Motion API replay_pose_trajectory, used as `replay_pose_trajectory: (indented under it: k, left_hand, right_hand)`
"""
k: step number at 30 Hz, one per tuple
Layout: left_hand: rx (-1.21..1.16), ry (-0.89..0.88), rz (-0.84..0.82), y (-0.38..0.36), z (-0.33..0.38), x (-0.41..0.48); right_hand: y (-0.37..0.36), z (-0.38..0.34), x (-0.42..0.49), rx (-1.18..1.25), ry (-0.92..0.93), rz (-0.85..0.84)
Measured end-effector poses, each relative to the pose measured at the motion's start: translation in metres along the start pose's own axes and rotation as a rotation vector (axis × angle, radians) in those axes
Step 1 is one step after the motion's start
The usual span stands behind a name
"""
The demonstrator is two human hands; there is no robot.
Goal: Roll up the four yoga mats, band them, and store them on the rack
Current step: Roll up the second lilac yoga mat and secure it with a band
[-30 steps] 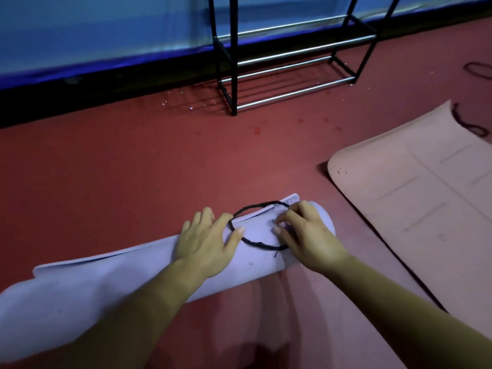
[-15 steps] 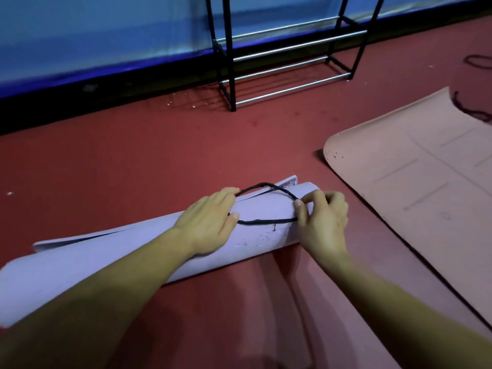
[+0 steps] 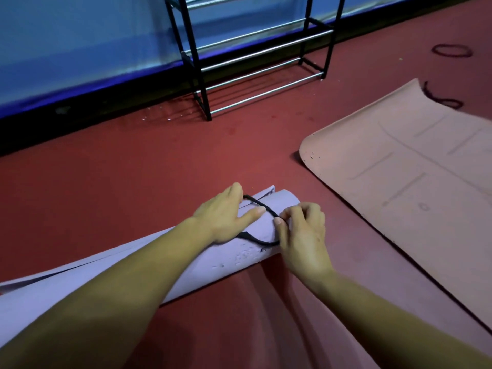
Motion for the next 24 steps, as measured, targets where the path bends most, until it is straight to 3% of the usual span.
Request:
replay_pose_trajectory:
  k: [6, 11, 14, 24]
  left_hand:
    - [0.029, -0.072, -0.145, -0.01, 0.013, 0.007]
    - [-0.107, -0.007, -0.045, -0.01, 0.02, 0.012]
    - [-0.057, -0.003, 0.019, -0.011, 0.024, 0.012]
    - [0.168, -0.05, -0.022, -0.02, 0.038, 0.005]
  right_hand:
    - [-0.003, 0.008, -0.001, 0.096, -0.018, 0.06]
    - [-0.006, 0.014, 0.011, 0.184, -0.086, 0.049]
    - [0.001, 0.015, 0.01, 0.254, -0.113, 0.096]
    - [0.009, 0.039, -0.025, 0.282, -0.54, 0.237]
Point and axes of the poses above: each hand's wrist, its own x-axis towards the middle knuckle, its own y-axis out of the back of the hand, z = x × y, the point moved 8 cm from there along x, towards the middle knuckle, and after that the axes turned 15 degrees about y, right-handed, at the moved point
